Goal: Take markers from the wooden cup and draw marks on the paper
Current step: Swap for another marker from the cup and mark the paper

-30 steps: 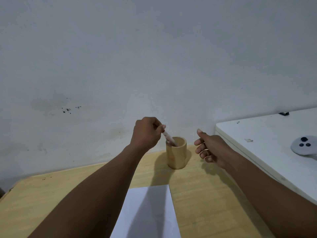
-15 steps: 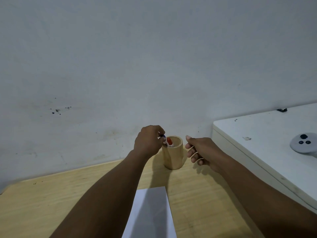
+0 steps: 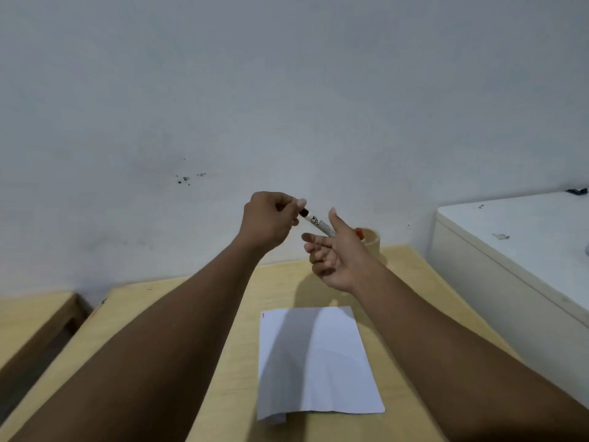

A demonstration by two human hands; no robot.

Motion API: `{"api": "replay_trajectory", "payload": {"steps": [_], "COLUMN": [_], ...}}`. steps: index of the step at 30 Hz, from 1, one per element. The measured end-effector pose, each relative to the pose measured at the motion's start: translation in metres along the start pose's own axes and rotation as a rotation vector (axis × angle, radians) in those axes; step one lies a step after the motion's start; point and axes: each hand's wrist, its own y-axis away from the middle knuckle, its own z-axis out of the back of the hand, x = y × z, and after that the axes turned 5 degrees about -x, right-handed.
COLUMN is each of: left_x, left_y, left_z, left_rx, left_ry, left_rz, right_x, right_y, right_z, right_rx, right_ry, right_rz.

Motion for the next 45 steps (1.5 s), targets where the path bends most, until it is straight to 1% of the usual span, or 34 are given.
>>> {"api": "replay_trajectory", "payload": {"steps": [2, 4, 8, 9, 10, 11, 12, 15, 18, 20, 23, 26, 31, 38, 45], "left_x": [0.009, 0.022, 0.054, 0.062, 0.072, 0.081, 0.091, 0.122, 0.147, 0.158, 0.166, 0.17, 0.171, 0.173, 0.173], "left_y": [0.011, 0.023, 0.041, 0.044, 0.048, 0.052, 0.058, 0.074, 0.087, 0.096, 0.107, 0.108, 0.102, 0.097, 0.095], "left_z": [0.02, 0.035, 0.051, 0.055, 0.06, 0.065, 0.07, 0.074, 0.064, 0.054, 0.043, 0.037, 0.035, 0.032, 0.032], "left_rx": [-0.001, -0.045, -0.22, -0.27, -0.299, -0.292, -0.246, 0.028, 0.244, 0.318, 0.295, 0.26, 0.363, 0.386, 0.409], "left_ry": [0.032, 0.082, 0.33, 0.356, 0.338, 0.267, 0.151, -0.223, -0.429, -0.493, -0.459, -0.457, -0.483, -0.464, -0.453], "left_rz": [0.036, 0.09, 0.268, 0.301, 0.323, 0.324, 0.303, 0.218, 0.194, 0.194, 0.224, 0.209, 0.233, 0.241, 0.254], "right_x": [-0.012, -0.021, -0.034, -0.036, -0.037, -0.038, -0.038, -0.047, -0.071, -0.088, -0.107, -0.12, -0.133, -0.137, -0.139], "right_y": [0.0, 0.001, 0.006, 0.007, 0.007, 0.006, 0.003, -0.007, -0.018, -0.024, -0.034, -0.041, -0.045, -0.045, -0.046], "right_z": [-0.019, -0.034, -0.051, -0.051, -0.05, -0.047, -0.043, -0.028, -0.019, -0.016, -0.012, -0.007, 0.002, 0.008, 0.008], "right_rx": [-0.011, -0.011, 0.068, 0.087, 0.078, 0.036, -0.026, -0.187, -0.209, -0.187, -0.176, -0.178, -0.218, -0.216, -0.194], "right_ry": [-0.113, -0.18, -0.216, -0.217, -0.216, -0.193, -0.133, 0.186, 0.47, 0.552, 0.58, 0.628, 0.712, 0.85, 0.916], "right_rz": [0.052, 0.109, 0.22, 0.242, 0.261, 0.286, 0.319, 0.401, 0.436, 0.427, 0.383, 0.405, 0.465, 0.534, 0.537]}}
